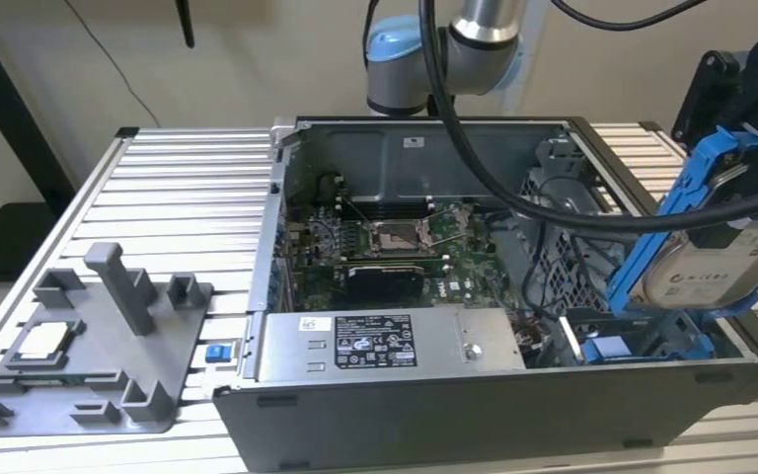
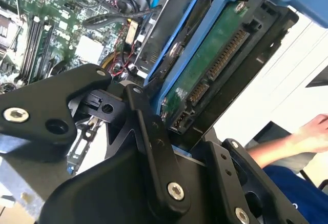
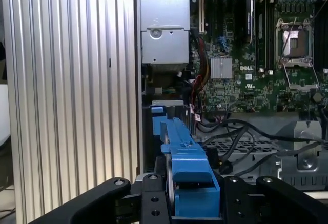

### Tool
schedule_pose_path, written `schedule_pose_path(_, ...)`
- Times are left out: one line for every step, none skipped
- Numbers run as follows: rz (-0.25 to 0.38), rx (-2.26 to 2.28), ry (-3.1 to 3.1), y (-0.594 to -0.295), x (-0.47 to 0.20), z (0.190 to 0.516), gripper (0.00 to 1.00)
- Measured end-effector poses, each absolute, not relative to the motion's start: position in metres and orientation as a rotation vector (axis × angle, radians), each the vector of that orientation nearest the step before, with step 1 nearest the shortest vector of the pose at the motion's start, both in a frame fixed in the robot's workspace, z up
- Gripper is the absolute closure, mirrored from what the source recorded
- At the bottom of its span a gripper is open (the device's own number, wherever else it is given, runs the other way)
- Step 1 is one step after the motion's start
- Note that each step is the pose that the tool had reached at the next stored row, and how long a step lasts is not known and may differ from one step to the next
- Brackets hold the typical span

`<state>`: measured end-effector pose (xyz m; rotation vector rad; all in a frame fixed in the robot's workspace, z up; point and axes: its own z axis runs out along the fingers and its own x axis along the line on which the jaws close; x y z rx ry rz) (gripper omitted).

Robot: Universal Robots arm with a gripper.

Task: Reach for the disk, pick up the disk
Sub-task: 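Pick up the disk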

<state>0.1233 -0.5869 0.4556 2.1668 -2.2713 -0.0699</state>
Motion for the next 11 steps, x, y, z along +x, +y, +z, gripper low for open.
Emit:
schedule_pose_path(-0.07,2.167,-2.271,-0.5877,0.1232,0.4554,1.0)
schedule_pose_path(-0.07,2.167,-2.271,-0.5887,0.1229,0.4553,1.0)
schedule_pose_path(-0.07,2.167,-2.271,-0.5896,0.1226,0.4552,1.0)
schedule_pose_path(-0.07,2.167,-2.271,-0.5904,0.1223,0.455,1.0)
schedule_pose_path(-0.07,2.167,-2.271,-0.591,0.1221,0.4549,1.0)
schedule_pose_path(-0.07,2.167,-2.271,-0.5912,0.1221,0.4548,1.0)
schedule_pose_path(-0.07,2.167,-2.271,-0.5912,0.1221,0.4548,1.0)
schedule_pose_path(-0.07,2.167,-2.271,-0.5914,0.1218,0.4548,1.0)
schedule_pose_path(-0.07,2.167,-2.271,-0.5913,0.1217,0.4548,1.0)
schedule_pose_path(-0.07,2.167,-2.271,-0.5913,0.1217,0.4548,1.0)
schedule_pose_path(-0.07,2.167,-2.271,-0.5913,0.1217,0.4548,1.0)
